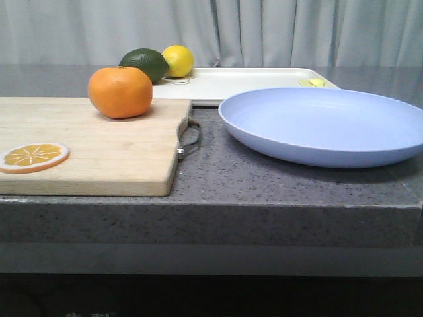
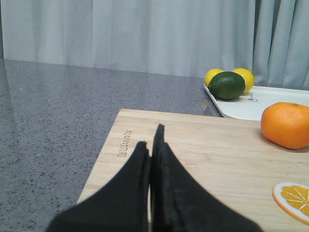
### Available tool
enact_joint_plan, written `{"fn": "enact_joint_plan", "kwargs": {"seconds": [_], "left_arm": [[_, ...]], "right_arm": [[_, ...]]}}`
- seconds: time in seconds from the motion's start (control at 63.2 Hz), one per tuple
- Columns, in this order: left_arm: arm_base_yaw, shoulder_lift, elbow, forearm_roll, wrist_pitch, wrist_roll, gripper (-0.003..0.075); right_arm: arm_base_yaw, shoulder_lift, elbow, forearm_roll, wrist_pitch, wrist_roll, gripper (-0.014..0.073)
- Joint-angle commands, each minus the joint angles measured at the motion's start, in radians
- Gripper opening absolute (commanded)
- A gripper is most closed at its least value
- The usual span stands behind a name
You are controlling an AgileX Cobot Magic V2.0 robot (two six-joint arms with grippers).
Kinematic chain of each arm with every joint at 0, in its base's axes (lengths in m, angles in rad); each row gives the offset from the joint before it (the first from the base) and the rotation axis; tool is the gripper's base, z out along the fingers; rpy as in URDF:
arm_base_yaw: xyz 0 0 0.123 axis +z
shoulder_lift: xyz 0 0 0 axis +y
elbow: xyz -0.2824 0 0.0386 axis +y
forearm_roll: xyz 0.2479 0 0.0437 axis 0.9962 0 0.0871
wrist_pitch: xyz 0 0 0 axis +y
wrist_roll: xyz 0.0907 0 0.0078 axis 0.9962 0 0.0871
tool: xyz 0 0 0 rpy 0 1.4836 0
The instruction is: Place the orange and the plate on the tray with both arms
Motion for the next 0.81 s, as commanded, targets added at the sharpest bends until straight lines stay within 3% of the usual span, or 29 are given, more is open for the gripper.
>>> {"fn": "enact_joint_plan", "kwargs": {"seconds": [0.0,0.792], "left_arm": [[0.002,-0.021,0.007,-0.009,-0.074,-0.011,-0.0018],[0.002,-0.021,0.007,-0.009,-0.078,-0.011,-0.0018]], "right_arm": [[-0.006,-0.023,-0.005,0.003,-0.081,-0.001,-0.0068],[-0.006,-0.023,-0.005,0.003,-0.092,-0.002,-0.0068]]}}
